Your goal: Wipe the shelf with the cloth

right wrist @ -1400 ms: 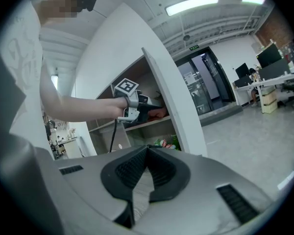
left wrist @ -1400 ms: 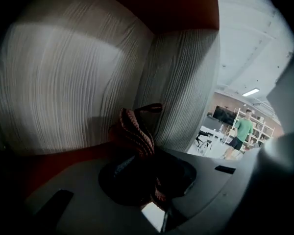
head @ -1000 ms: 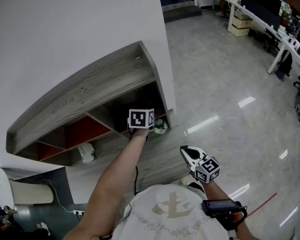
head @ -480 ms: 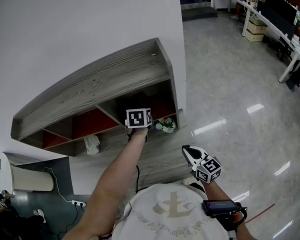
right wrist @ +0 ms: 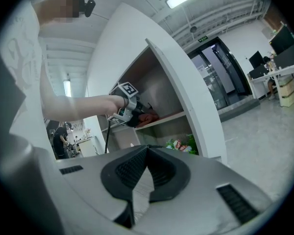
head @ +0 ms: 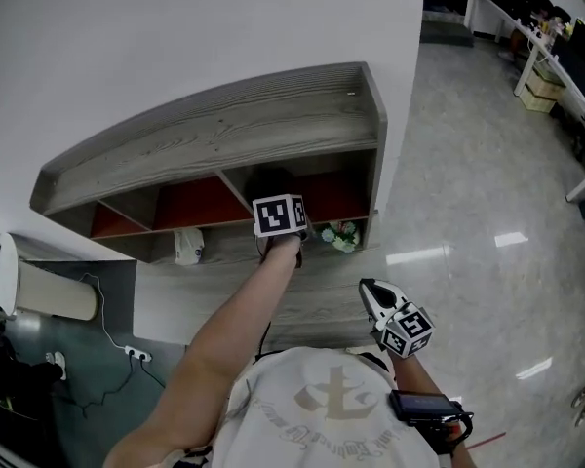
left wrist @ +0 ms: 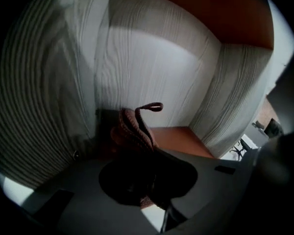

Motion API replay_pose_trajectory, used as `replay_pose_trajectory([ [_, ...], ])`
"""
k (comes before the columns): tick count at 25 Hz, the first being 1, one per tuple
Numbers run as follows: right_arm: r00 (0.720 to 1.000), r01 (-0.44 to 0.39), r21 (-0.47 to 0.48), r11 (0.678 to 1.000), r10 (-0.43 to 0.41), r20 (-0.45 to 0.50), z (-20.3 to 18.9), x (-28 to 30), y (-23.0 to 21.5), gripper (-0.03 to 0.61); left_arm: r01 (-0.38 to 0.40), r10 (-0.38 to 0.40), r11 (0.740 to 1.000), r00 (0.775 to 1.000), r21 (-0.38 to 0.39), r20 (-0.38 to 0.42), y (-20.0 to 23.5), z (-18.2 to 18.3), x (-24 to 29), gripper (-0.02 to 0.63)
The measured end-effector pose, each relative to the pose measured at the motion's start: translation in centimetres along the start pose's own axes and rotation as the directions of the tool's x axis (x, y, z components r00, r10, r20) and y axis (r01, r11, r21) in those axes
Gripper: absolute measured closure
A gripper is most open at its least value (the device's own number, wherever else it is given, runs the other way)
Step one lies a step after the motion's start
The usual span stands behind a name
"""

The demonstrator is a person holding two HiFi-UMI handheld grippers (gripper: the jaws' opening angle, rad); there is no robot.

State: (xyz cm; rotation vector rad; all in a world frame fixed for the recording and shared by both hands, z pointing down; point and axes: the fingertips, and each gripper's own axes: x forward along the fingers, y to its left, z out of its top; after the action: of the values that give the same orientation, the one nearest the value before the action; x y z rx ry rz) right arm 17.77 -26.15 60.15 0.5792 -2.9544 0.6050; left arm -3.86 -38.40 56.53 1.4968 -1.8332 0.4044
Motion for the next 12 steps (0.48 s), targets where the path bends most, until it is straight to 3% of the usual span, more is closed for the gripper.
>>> replay_pose_trajectory([
  [12, 0.994, -0.102, -0.016, 0.995, 0.101, -0.047, -0.4, 1.6, 0.9, 0.574, -0.039, 0.039, 0.999, 0.997, -0.004, 0.061, 1.1, -3.1, -3.5, 0.537],
])
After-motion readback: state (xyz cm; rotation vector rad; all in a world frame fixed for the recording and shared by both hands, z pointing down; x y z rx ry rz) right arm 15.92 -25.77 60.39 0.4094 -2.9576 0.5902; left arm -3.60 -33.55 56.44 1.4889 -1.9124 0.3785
